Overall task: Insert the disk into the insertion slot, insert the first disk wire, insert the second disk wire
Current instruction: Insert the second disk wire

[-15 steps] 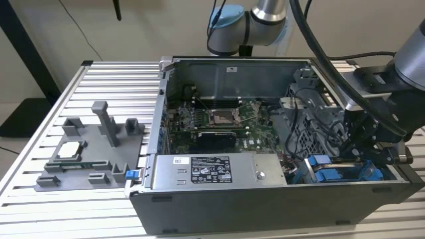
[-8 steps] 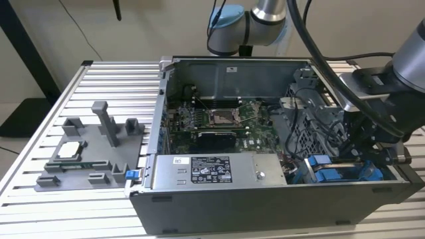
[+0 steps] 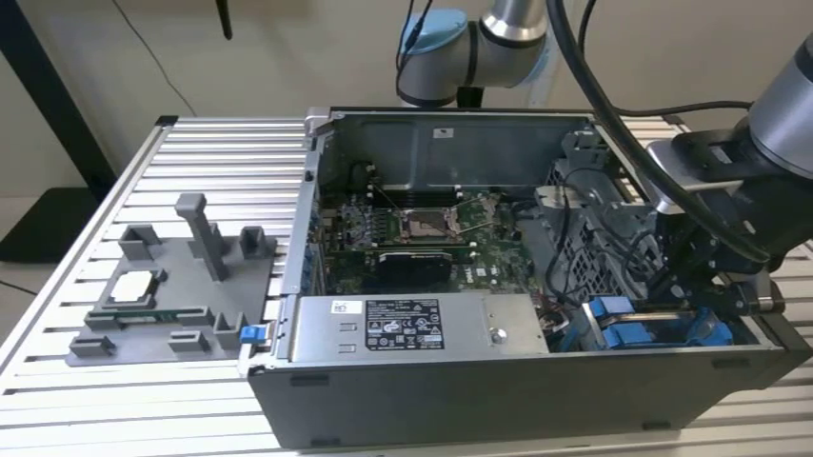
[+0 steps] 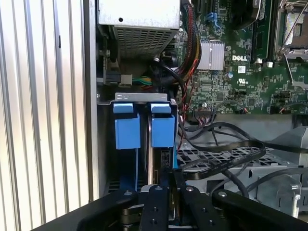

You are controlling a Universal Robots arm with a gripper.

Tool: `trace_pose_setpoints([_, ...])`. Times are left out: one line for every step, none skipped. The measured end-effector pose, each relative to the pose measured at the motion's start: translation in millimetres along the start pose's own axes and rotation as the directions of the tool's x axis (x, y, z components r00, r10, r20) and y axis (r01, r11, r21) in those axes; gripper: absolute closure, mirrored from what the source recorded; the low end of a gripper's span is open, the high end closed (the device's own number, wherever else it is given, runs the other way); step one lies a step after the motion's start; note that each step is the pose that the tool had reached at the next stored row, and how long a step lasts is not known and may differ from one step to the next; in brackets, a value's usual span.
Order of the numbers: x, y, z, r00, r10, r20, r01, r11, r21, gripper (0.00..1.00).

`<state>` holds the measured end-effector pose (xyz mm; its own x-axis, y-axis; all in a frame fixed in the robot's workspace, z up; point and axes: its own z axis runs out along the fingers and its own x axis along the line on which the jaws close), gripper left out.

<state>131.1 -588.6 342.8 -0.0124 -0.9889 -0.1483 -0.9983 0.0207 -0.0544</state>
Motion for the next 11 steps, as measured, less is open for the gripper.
trace_pose_setpoints([-0.1,-0.1,0.1,1.0,0.0,0.0005,0.0,1.0,0.0,1.0])
trace_pose_setpoints([-0.1,-0.3,0.3,1.0,0.0,0.0011,0.0,1.0,0.0,1.0])
trace_pose_setpoints([-0.1,-0.6,0.4,1.0,0.0,0.0015,0.0,1.0,0.0,1.0])
trace_pose_setpoints([-0.1,-0.8,0.5,1.0,0.0,0.0019,0.0,1.0,0.0,1.0])
trace_pose_setpoints([-0.1,-1.1,0.5,1.0,0.0,0.0021,0.0,1.0,0.0,1.0])
trace_pose_setpoints([0.0,-1.2,0.6,1.0,0.0,0.0021,0.0,1.0,0.0,1.0])
trace_pose_setpoints([0.0,-1.3,0.6,1.0,0.0,0.0022,0.0,1.0,-0.0001,1.0])
trace_pose_setpoints([0.0,-1.4,0.7,1.0,0.0,0.0023,0.0,1.0,0.0,1.0])
trace_pose_setpoints([0.0,-1.4,0.8,1.0,0.0,0.0024,0.0,1.0,0.0,1.0])
trace_pose_setpoints([0.0,-1.5,0.8,1.0,0.0,0.0026,0.0,1.0,0.0,1.0])
trace_pose_setpoints([0.0,-1.5,1.0,1.0,0.0,0.003,0.0,1.0,0.0001,1.0])
